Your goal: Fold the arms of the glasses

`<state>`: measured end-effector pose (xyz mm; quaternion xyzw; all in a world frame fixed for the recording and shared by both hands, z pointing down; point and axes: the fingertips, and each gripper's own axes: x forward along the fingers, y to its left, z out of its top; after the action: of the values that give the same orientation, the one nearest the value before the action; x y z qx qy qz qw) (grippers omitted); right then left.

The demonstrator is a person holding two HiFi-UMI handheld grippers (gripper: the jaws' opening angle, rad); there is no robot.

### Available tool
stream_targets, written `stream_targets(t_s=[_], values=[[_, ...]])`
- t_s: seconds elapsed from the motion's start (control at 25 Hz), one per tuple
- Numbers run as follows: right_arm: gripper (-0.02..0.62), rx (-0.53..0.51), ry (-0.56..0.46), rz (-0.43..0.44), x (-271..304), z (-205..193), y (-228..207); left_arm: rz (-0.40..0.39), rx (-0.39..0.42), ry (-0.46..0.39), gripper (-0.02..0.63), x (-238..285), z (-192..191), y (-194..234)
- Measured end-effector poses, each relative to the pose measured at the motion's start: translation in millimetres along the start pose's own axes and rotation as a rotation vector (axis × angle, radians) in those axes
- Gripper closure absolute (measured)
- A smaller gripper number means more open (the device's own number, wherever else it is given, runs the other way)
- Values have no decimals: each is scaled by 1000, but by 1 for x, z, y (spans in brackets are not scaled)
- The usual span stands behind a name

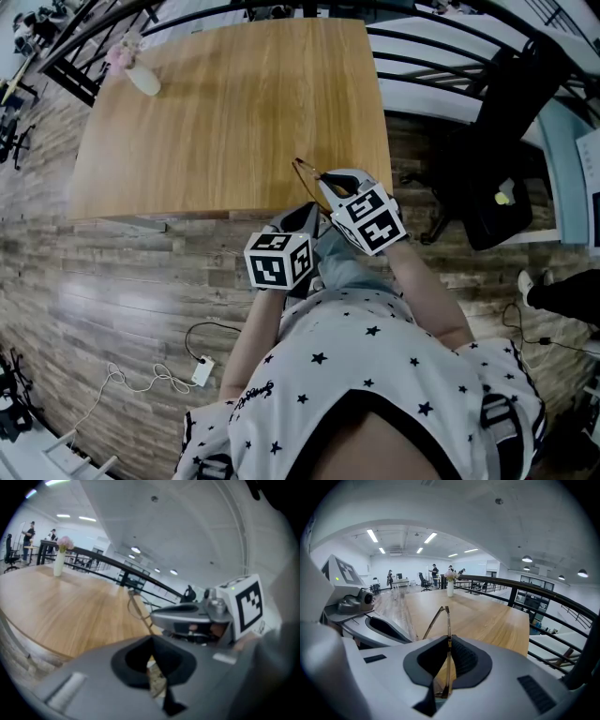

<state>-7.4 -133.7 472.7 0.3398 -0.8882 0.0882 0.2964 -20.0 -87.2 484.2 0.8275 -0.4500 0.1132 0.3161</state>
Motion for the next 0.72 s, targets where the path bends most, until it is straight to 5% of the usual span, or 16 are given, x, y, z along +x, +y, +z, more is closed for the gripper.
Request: stream_targets(t_s=[0.72], values=[[563,-20,-9,36,-1,6,16,-14,16,2,598,4,6,-8]])
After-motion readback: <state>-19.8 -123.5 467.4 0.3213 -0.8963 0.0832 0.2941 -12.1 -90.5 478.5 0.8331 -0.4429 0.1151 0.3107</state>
